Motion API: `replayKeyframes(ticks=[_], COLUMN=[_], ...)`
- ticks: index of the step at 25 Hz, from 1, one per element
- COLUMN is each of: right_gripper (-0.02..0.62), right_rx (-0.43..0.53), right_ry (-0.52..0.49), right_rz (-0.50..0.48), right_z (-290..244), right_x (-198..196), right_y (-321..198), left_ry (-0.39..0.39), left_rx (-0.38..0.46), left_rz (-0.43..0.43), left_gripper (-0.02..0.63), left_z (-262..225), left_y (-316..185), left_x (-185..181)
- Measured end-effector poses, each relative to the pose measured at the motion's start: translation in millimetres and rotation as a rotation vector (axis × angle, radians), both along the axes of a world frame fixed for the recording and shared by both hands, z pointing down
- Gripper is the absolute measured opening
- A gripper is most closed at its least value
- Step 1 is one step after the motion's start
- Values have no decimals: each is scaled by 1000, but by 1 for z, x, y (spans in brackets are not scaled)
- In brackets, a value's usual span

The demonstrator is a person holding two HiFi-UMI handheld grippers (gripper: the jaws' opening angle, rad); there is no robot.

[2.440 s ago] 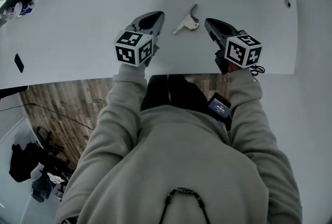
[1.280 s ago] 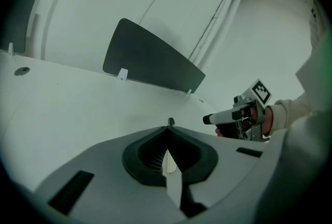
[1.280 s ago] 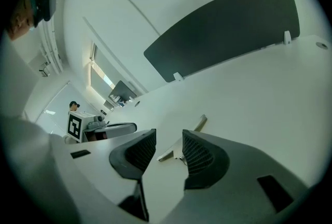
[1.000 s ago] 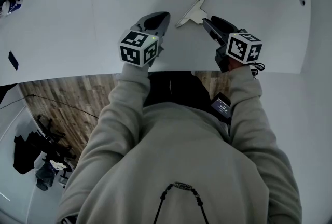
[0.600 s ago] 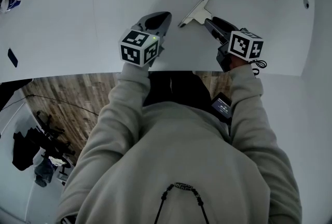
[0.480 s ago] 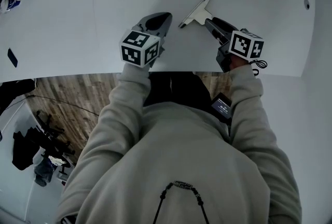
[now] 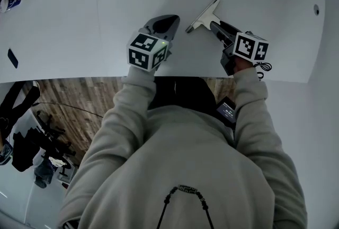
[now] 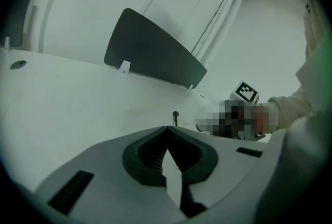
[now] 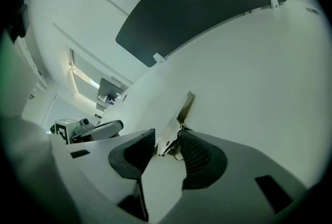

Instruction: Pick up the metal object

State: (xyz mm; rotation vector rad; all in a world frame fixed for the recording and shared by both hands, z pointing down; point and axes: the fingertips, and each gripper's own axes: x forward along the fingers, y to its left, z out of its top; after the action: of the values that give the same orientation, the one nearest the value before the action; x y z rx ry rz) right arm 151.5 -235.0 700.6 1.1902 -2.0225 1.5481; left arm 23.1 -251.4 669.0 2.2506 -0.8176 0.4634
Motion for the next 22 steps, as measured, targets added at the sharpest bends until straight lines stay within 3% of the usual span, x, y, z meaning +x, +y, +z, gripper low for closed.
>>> replayKeyframes(ticks=[3, 7, 16, 22], right_gripper=[145, 89, 26, 26], right_rx=[-29, -69, -102, -105], right_ry=[4, -50, -337, -336], right_rz=[5, 28, 111, 103], right_z=[6, 8, -13, -16], right_x=[1, -2, -21, -22], right_y=[-2, -3, -7, -5], left_ry=[0, 0, -13, -2], left_rx=[-8, -14, -4, -13], left_rz=[-7, -12, -4, -8], left_gripper=[2, 2, 2, 2], left_z=[3, 6, 5, 5], left_y=[-2, -3, -6, -6], left_x=[-2, -3, -4, -6])
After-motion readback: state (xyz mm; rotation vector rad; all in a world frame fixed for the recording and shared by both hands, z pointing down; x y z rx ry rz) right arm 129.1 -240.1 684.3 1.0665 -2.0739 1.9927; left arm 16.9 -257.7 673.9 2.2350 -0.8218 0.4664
